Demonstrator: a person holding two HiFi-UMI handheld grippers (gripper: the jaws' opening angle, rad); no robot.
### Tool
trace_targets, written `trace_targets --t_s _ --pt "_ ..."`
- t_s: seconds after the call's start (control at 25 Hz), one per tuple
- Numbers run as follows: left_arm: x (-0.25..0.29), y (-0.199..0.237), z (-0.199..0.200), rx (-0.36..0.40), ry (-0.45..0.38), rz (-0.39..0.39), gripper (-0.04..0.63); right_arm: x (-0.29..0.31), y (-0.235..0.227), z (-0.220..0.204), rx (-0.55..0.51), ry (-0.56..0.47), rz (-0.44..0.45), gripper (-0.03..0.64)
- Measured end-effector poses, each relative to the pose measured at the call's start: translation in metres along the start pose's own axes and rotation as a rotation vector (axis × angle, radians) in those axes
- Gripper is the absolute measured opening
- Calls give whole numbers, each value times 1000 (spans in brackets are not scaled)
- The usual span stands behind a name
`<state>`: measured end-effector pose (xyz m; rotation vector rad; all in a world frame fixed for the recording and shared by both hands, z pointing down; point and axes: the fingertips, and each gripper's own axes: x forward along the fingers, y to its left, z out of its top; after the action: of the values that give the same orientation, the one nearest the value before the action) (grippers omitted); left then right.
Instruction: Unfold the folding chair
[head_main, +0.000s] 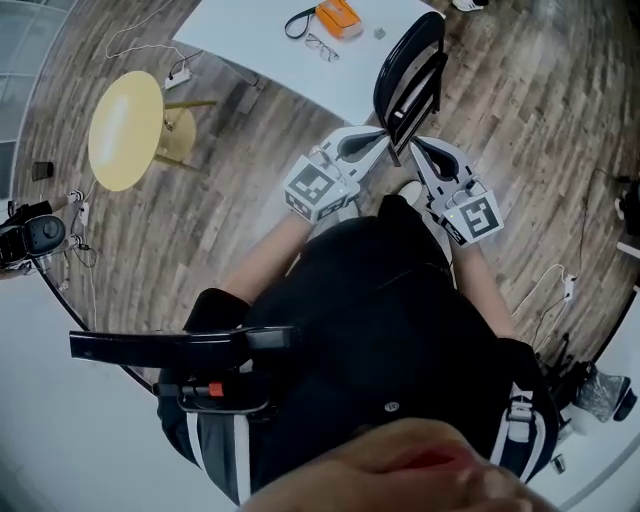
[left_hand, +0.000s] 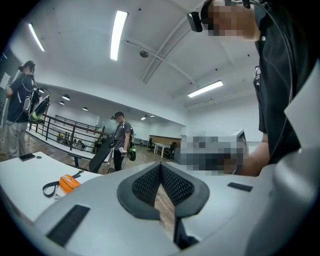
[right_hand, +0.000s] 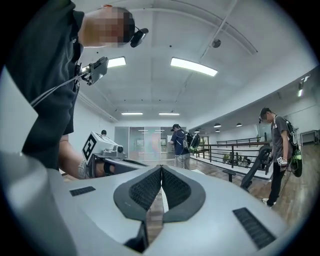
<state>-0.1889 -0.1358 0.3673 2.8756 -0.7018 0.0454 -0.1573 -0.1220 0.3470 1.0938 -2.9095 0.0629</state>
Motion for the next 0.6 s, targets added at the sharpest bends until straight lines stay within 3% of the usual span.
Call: trace_targets --t_s 0.24,0.6 --pt "42 15 6 11 15 52 -6 1 -41 2 -2 -35 35 8" --pt "125 47 12 16 37 149 -6 -3 -140 -4 9 -64 35 8"
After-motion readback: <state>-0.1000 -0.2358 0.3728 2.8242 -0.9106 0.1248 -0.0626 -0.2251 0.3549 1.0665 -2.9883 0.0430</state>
